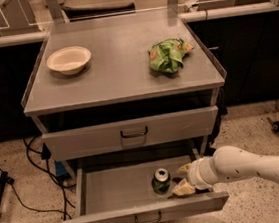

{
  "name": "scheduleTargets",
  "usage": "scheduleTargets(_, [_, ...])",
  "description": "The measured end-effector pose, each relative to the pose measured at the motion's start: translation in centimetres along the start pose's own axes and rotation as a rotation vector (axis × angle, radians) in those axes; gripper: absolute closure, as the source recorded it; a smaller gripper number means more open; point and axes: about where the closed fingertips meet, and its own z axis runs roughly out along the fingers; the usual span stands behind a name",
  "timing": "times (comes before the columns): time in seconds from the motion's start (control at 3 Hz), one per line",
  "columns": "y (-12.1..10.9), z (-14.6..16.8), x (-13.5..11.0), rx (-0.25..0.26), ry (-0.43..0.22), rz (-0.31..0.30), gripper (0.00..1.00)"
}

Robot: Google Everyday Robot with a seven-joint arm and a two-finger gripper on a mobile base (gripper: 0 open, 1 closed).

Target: Pick green can from middle drawer and place on counter

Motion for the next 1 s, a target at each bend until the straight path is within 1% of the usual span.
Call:
scheduleTargets(0.33, [-0.2, 1.8, -0.8, -0.009, -0.028, -0.012, 0.04])
scheduleTargets(0.67, [-0.3, 2.9, -1.3, -0.013, -0.043, -0.02, 0.08])
scheduleTargets(1.0, [-0.4, 3.8, -1.9, -0.018, -0.047, -0.023, 0.17])
